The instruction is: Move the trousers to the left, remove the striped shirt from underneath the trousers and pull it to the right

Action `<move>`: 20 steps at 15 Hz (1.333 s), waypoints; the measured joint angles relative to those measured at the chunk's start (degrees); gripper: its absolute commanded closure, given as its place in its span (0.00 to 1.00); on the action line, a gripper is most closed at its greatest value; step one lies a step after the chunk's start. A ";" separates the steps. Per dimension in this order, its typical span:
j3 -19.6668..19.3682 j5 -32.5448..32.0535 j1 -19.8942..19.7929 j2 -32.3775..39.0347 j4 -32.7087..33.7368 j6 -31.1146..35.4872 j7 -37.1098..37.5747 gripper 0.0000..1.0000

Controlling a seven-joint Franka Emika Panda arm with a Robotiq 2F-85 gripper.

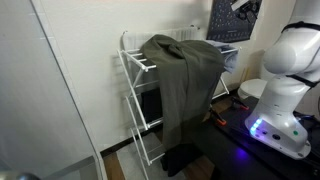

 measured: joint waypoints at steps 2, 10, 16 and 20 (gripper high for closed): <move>0.28 2.46 0.24 -0.85 0.21 3.30 2.09 0.12; 6.83 16.82 6.59 -10.93 -2.99 8.75 3.10 0.00; 15.15 27.75 13.21 -20.27 -10.49 10.49 1.62 0.00; 17.56 34.91 15.76 -24.24 -15.13 13.40 -4.65 0.00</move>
